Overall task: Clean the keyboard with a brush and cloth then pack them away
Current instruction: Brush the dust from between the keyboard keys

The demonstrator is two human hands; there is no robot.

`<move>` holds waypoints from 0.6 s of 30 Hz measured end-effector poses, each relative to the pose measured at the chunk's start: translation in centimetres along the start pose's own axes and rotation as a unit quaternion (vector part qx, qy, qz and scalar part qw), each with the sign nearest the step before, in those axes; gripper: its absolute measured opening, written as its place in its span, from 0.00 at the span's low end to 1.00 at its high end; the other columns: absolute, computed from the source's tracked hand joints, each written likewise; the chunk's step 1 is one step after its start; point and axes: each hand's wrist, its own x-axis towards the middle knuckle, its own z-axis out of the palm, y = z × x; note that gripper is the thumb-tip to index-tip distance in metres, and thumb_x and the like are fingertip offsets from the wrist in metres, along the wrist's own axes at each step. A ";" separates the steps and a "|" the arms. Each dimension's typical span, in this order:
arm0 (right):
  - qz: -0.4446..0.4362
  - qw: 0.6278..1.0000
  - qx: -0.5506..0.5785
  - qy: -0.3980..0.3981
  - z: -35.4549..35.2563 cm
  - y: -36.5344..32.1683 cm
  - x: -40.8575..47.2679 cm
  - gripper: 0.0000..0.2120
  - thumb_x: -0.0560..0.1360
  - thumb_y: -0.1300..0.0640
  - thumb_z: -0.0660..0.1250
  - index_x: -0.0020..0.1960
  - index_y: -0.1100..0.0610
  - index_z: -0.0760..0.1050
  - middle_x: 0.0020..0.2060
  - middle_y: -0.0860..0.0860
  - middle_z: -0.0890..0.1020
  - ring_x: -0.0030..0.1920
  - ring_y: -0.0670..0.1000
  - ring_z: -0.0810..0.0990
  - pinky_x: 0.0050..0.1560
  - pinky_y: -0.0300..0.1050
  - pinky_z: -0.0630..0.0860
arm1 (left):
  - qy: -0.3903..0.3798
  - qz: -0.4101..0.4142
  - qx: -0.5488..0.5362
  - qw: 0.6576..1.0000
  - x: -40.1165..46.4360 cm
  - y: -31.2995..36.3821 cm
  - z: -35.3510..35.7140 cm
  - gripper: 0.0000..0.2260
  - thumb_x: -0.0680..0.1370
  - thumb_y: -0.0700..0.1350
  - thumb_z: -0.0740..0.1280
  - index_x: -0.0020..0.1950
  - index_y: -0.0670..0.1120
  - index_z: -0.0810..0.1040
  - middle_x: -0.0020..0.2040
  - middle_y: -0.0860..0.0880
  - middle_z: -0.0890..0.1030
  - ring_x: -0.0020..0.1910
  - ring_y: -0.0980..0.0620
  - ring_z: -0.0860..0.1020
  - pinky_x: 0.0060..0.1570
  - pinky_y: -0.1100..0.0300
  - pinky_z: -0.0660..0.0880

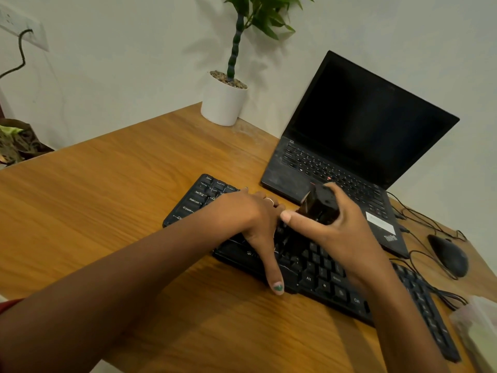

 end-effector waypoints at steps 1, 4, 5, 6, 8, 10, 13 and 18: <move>0.013 0.999 0.028 -0.034 -0.3 -0.3 -0.1 0.22 0.60 0.46 0.76 0.48 0.52 0.73 0.42 0.50 0.82 0.43 0.47 0.82 0.43 0.43 0.80 | 0.003 0.002 0.000 1.000 0.0 0.0 0.0 0.59 0.61 0.71 0.72 0.80 0.49 0.42 0.80 0.48 0.49 0.78 0.44 0.47 0.75 0.39 0.47; 0.012 0.999 0.037 -0.004 -0.5 -0.1 0.0 0.22 0.59 0.45 0.75 0.47 0.51 0.72 0.40 0.49 0.81 0.42 0.46 0.82 0.40 0.39 0.80 | 0.002 -0.001 0.005 1.000 -0.2 0.1 -0.1 0.59 0.61 0.71 0.72 0.80 0.48 0.43 0.80 0.48 0.49 0.78 0.44 0.48 0.75 0.39 0.48; -0.001 0.999 0.005 0.034 -0.3 0.2 0.0 0.22 0.60 0.44 0.75 0.47 0.49 0.72 0.40 0.49 0.82 0.41 0.45 0.81 0.40 0.38 0.80 | 0.001 -0.002 0.007 1.000 -0.1 0.2 -0.1 0.59 0.61 0.71 0.72 0.80 0.48 0.43 0.80 0.48 0.49 0.78 0.44 0.49 0.75 0.39 0.48; -0.013 0.998 -0.016 0.055 0.0 0.4 0.1 0.21 0.61 0.44 0.75 0.48 0.49 0.71 0.40 0.49 0.82 0.41 0.46 0.81 0.40 0.39 0.80 | 0.000 -0.003 0.008 1.000 -0.1 0.2 -0.1 0.59 0.61 0.72 0.72 0.80 0.48 0.43 0.80 0.48 0.49 0.78 0.44 0.49 0.75 0.39 0.49; -0.006 1.000 -0.006 0.022 0.1 0.1 0.1 0.22 0.61 0.45 0.76 0.49 0.51 0.71 0.42 0.50 0.82 0.42 0.47 0.81 0.42 0.43 0.80 | 0.000 -0.001 0.002 1.000 0.0 0.1 0.0 0.60 0.61 0.72 0.72 0.80 0.49 0.42 0.80 0.48 0.49 0.78 0.44 0.48 0.75 0.39 0.48; 0.012 0.998 0.049 -0.046 -0.3 -0.6 -0.1 0.23 0.59 0.47 0.76 0.49 0.54 0.73 0.41 0.50 0.82 0.42 0.47 0.82 0.40 0.42 0.80 | 0.003 0.004 -0.002 1.000 -0.1 0.0 -0.1 0.59 0.62 0.71 0.72 0.80 0.49 0.42 0.80 0.48 0.48 0.78 0.44 0.47 0.75 0.39 0.47; 0.021 0.998 0.064 -0.002 -0.4 -0.2 -0.1 0.23 0.59 0.46 0.75 0.49 0.52 0.73 0.40 0.48 0.82 0.42 0.43 0.82 0.37 0.37 0.78 | 0.001 0.002 0.007 1.000 -0.1 0.1 -0.1 0.59 0.61 0.72 0.72 0.80 0.49 0.44 0.80 0.48 0.49 0.78 0.44 0.48 0.75 0.39 0.48; 0.018 0.994 0.095 -0.051 -0.2 -0.7 -0.2 0.22 0.59 0.48 0.75 0.48 0.55 0.73 0.40 0.48 0.83 0.42 0.46 0.83 0.38 0.38 0.79 | 0.002 0.000 -0.007 1.000 -0.1 0.0 -0.1 0.59 0.62 0.70 0.73 0.80 0.49 0.44 0.80 0.48 0.49 0.78 0.43 0.48 0.75 0.39 0.47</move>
